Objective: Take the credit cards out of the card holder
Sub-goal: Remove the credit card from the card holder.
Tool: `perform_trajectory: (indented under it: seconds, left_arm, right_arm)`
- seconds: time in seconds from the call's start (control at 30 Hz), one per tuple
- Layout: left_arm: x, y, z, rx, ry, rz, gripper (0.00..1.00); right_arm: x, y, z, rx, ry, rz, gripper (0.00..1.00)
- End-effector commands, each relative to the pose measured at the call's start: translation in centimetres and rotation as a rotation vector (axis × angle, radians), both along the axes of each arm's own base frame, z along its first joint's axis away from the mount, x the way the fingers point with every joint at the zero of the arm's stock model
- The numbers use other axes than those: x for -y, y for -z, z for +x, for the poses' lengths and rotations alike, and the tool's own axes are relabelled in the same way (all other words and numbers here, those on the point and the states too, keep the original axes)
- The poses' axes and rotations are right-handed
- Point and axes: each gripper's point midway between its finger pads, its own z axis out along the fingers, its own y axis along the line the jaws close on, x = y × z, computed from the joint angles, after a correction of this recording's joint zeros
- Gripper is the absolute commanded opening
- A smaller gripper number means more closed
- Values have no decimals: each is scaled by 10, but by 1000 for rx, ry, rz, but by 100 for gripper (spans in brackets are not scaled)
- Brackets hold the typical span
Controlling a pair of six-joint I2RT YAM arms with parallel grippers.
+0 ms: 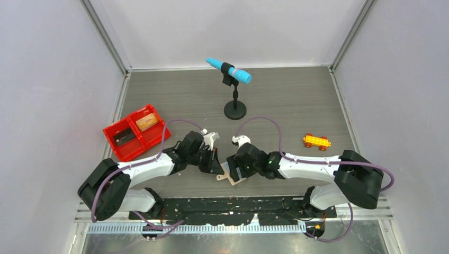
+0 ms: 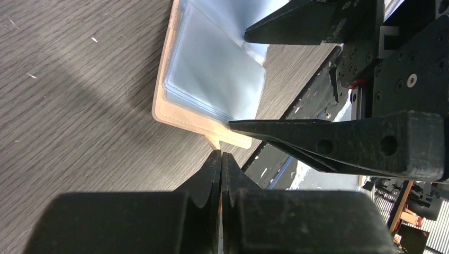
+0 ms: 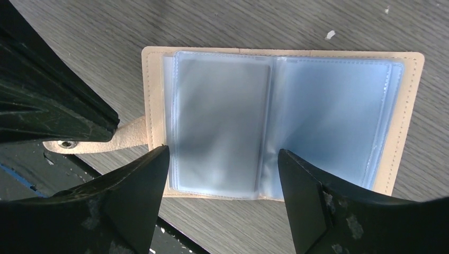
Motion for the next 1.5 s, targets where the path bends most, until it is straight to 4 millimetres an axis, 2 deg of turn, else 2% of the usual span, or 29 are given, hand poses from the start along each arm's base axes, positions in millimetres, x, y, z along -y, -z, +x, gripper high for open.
perform_trajectory:
  seconds: [0.0,0.27,0.73,1.47]
  left_arm:
    - [4,-9,-1,35,25,-42,0]
    - [2,-5,-2,29,23,-34,0]
    - [0,-1,-3,25,20,-19,0]
    - [-2,4,-2,19,18,5,0]
  right_arm:
    - [-6,-12,14,61,45,-11,80]
    - [3,-23,20,102,85,-17,70]
    - [10,-33,23,125,118,-23,74]
    - [13,-53,24,157,108,-10,73]
